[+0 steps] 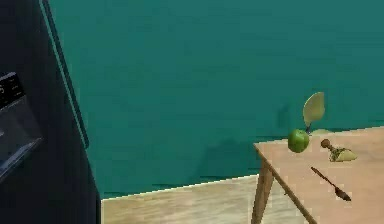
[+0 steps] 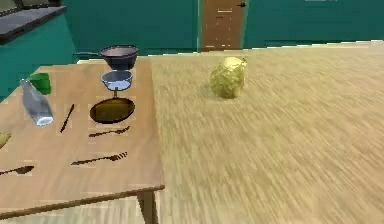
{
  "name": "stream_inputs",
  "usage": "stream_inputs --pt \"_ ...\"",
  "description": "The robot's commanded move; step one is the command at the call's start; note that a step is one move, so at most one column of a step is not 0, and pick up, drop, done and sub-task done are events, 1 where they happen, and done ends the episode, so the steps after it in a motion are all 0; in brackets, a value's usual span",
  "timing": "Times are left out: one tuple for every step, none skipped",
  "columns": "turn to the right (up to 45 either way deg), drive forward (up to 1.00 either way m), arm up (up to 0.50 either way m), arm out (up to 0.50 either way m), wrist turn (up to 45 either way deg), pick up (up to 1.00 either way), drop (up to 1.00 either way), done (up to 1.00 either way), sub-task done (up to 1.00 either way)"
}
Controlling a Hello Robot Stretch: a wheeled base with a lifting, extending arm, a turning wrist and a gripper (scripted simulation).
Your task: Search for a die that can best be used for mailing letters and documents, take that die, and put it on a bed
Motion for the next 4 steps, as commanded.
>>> stream_inputs --pt "-45.0 0.00 0.00 0.00 0.0 0.00 0.00 0.00 0.00" --pt "-6.0 0.00 0.00 0.00 0.0 0.00 0.00 0.00 0.00" --pt "-3.0 0.00 0.00 0.00 0.0 0.00 0.00 0.00 0.00" --pt "45.0 0.00 0.00 0.00 0.0 0.00 0.00 0.00 0.00"
